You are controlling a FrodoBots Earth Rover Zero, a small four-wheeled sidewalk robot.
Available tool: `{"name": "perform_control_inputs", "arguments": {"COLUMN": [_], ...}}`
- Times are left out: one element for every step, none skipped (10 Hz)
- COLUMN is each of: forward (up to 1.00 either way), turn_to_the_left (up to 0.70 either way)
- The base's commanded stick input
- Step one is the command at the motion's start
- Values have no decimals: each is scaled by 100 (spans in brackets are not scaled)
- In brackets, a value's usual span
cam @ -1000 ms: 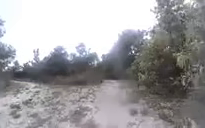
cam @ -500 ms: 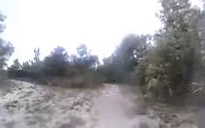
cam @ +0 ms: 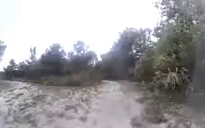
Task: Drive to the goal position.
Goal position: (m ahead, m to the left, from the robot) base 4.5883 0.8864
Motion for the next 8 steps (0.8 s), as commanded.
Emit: {"name": "perform_control_inputs", "arguments": {"forward": [85, 85, 85, 85, 85, 85, 85, 85], "turn_to_the_left": [0, 0, 0, 0, 0, -1, -17, -34]}}
